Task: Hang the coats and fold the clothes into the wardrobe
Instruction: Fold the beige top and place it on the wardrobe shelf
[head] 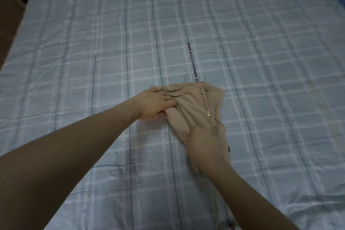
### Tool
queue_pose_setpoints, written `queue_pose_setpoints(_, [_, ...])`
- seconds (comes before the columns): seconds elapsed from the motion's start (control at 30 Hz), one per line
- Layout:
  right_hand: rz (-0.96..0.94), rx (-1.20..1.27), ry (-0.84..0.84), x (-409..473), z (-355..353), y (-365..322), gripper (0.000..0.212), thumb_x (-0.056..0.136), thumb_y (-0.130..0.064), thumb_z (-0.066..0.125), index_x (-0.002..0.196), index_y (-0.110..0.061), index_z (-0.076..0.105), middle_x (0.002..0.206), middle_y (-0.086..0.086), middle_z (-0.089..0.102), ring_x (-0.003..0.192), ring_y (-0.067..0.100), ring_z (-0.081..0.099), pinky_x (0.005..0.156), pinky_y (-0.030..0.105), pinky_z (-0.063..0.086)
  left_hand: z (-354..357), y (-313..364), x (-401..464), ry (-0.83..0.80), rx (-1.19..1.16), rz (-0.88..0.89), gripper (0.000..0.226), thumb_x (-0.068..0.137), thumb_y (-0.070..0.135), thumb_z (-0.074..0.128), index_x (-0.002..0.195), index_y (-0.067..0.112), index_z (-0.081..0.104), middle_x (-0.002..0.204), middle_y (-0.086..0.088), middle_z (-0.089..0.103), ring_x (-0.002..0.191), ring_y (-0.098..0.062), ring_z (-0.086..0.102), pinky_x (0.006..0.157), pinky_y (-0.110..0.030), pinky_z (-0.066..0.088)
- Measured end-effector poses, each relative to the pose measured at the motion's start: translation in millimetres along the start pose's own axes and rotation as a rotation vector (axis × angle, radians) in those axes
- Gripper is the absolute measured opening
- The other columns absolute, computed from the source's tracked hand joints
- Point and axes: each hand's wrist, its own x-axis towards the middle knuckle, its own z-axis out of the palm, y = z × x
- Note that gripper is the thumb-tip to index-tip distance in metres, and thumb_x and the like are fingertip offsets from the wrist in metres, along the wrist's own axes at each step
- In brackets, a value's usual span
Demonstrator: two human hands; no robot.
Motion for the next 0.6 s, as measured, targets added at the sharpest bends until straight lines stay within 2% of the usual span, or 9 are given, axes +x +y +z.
queue_pose_setpoints(0.13, [0.000,0.011,0.060,-7.0,-3.5,13.4,0.028,0.099,-0.023,0.036,0.122,-0.014,0.051,0.113,0.013,0.060,0.104,0.030,0.058,0.086,0.040,0.044,-6.0,9.9,-5.4,0.015,0.003,0.008,0.022,0.093,0.037,0.041,0.110,0.026,0.051,0.116,0.008,0.062,0.109,-0.017,0.054,0.095,-0.040,0.039])
queue_pose_setpoints(0.17, [-0.011,0.017,0.068,-8.6,-1.1,15.9,0.028,0.099,-0.025,0.034,0.117,-0.014,0.052,0.112,0.013,0.061,0.102,0.029,0.058,0.086,0.039,0.045,-4.9,12.1,-7.3,0.031,-0.002,0.017,0.024,0.092,0.039,0.038,0.107,0.026,0.051,0.111,0.008,0.062,0.105,-0.016,0.054,0.093,-0.040,0.040])
queue_pose_setpoints(0.2, [-0.047,0.033,0.125,-10.3,1.7,19.3,0.026,0.096,-0.030,0.034,0.104,-0.015,0.053,0.103,0.013,0.063,0.091,0.029,0.058,0.078,0.038,0.046,-2.8,13.7,-9.7,0.036,-0.002,0.022,0.029,0.090,0.041,0.033,0.106,0.027,0.052,0.108,0.009,0.062,0.104,-0.016,0.054,0.091,-0.041,0.041])
queue_pose_setpoints(0.23, [-0.088,0.023,0.184,-12.4,3.1,22.2,0.023,0.089,-0.036,0.038,0.089,-0.016,0.049,0.089,0.012,0.063,0.077,0.028,0.056,0.064,0.036,0.043,0.9,15.1,-11.3,0.033,-0.001,0.024,0.035,0.088,0.044,0.028,0.107,0.028,0.052,0.109,0.009,0.062,0.105,-0.016,0.054,0.090,-0.041,0.042])
queue_pose_setpoints(0.3, [-0.144,-0.122,0.208,-17.2,5.5,26.8,0.032,0.068,-0.046,0.060,0.076,-0.018,0.046,0.068,0.006,0.058,0.057,0.021,0.045,0.050,0.029,0.031,10.0,15.8,-16.3,0.034,-0.009,0.026,0.043,0.087,0.046,0.025,0.114,0.030,0.053,0.114,0.009,0.061,0.109,-0.016,0.053,0.087,-0.038,0.042])
queue_pose_setpoints(0.37, [-0.153,-0.254,0.130,-24.5,10.6,24.3,0.051,0.037,-0.038,0.083,0.076,-0.017,0.057,0.056,0.002,0.053,0.045,0.017,0.045,0.040,0.025,0.025,16.4,16.2,-24.3,0.049,-0.018,0.032,0.045,0.087,0.045,0.028,0.121,0.032,0.055,0.119,0.010,0.061,0.112,-0.017,0.054,0.084,-0.034,0.042])
queue_pose_setpoints(0.43, [-0.187,-0.303,0.141,-33.5,20.5,21.6,0.060,0.022,-0.019,0.091,0.075,-0.012,0.065,0.049,0.003,0.050,0.035,0.019,0.046,0.040,0.022,0.017,23.5,17.9,-37.7,0.061,-0.039,0.017,0.046,0.087,0.041,0.033,0.127,0.033,0.055,0.126,0.011,0.061,0.115,-0.017,0.057,0.084,-0.033,0.043])
queue_pose_setpoints(0.53, [-0.263,-0.385,0.196,-43.5,18.7,20.5,0.061,0.014,-0.009,0.089,0.071,-0.011,0.066,0.046,0.004,0.048,0.037,0.023,0.048,0.036,0.024,0.026,40.0,23.7,-57.9,0.101,-0.080,-0.047,0.050,0.086,0.031,0.039,0.134,0.031,0.053,0.136,0.006,0.058,0.123,-0.017,0.056,0.099,-0.035,0.039])
queue_pose_setpoints(0.6, [-0.276,-0.426,0.136,-47.7,12.0,24.8,0.061,0.023,-0.010,0.088,0.078,-0.014,0.061,0.059,0.005,0.054,0.053,0.027,0.055,0.048,0.030,0.040,48.9,35.5,-62.6,0.148,-0.041,-0.105,0.060,0.078,0.024,0.053,0.138,0.024,0.052,0.140,-0.002,0.056,0.129,-0.022,0.053,0.109,-0.040,0.026])
